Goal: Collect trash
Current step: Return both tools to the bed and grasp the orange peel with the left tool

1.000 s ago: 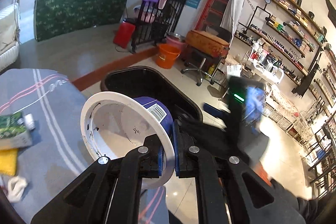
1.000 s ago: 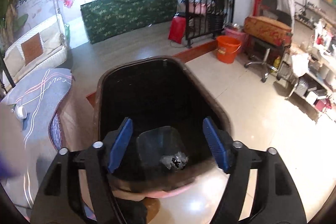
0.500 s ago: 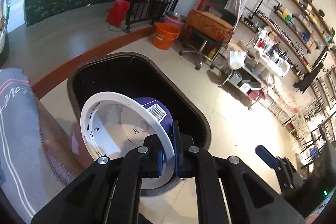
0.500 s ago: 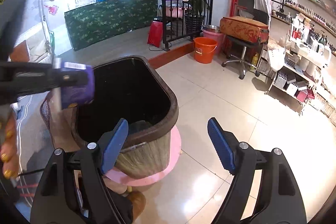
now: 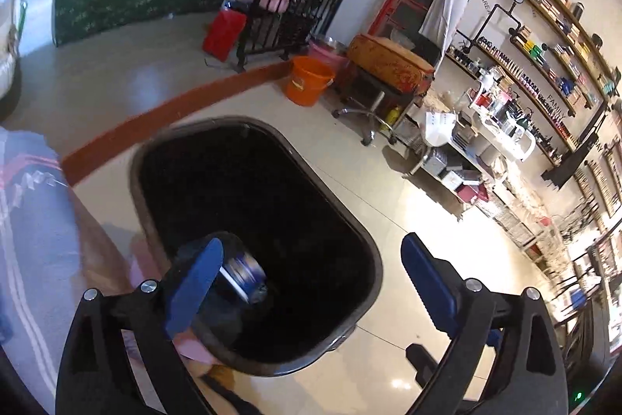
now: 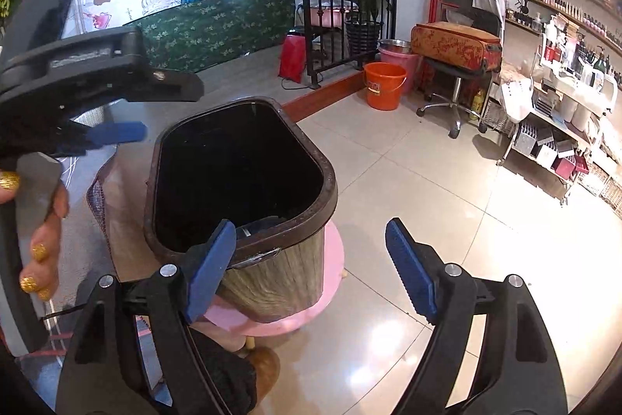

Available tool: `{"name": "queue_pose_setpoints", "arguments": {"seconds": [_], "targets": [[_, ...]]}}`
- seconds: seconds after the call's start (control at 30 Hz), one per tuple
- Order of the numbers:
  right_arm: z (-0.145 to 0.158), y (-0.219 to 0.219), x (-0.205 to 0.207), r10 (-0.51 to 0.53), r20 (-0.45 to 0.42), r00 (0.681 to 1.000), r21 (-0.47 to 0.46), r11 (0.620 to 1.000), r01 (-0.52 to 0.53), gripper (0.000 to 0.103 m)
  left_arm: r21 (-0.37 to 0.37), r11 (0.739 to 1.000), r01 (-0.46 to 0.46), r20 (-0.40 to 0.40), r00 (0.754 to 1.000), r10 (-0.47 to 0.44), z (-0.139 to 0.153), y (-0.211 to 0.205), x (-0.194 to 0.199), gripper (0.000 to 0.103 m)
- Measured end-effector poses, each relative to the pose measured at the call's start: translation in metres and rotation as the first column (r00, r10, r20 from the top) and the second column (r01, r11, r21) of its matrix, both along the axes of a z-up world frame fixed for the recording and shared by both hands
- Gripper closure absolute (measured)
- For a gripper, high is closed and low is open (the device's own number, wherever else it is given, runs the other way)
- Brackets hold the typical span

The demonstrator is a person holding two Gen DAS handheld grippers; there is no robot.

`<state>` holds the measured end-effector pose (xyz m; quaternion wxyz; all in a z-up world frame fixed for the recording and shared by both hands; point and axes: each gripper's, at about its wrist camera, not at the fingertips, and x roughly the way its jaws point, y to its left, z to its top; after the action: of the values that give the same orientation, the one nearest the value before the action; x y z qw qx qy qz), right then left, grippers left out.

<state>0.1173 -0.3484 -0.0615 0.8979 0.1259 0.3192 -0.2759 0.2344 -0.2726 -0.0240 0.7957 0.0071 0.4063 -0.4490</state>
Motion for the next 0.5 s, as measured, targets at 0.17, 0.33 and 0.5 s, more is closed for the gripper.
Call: {"name": "queue_pose_setpoints", "arguments": {"seconds": [0.17, 0.33, 0.5], "targets": [[0.002, 0.008, 0.004, 0.008, -0.006, 1.0, -0.011, 1.0, -0.008, 0.021, 0.013, 0.998, -0.064, 0.091, 0.994, 0.063, 0.016, 0.028, -0.009, 0.008], [0.006, 0.017, 0.008, 0.022, -0.006, 1.0, -0.021, 1.0, -0.023, 0.016, 0.04, 0.991, -0.126, 0.241, 0.964, 0.113, 0.035, 0.056, -0.026, 0.005], [0.01, 0.038, 0.016, 0.069, 0.001, 0.998, -0.023, 0.997, -0.069, 0.014, 0.042, 0.984, -0.172, 0.283, 0.947, 0.154, 0.041, 0.09, -0.036, 0.005]]}}
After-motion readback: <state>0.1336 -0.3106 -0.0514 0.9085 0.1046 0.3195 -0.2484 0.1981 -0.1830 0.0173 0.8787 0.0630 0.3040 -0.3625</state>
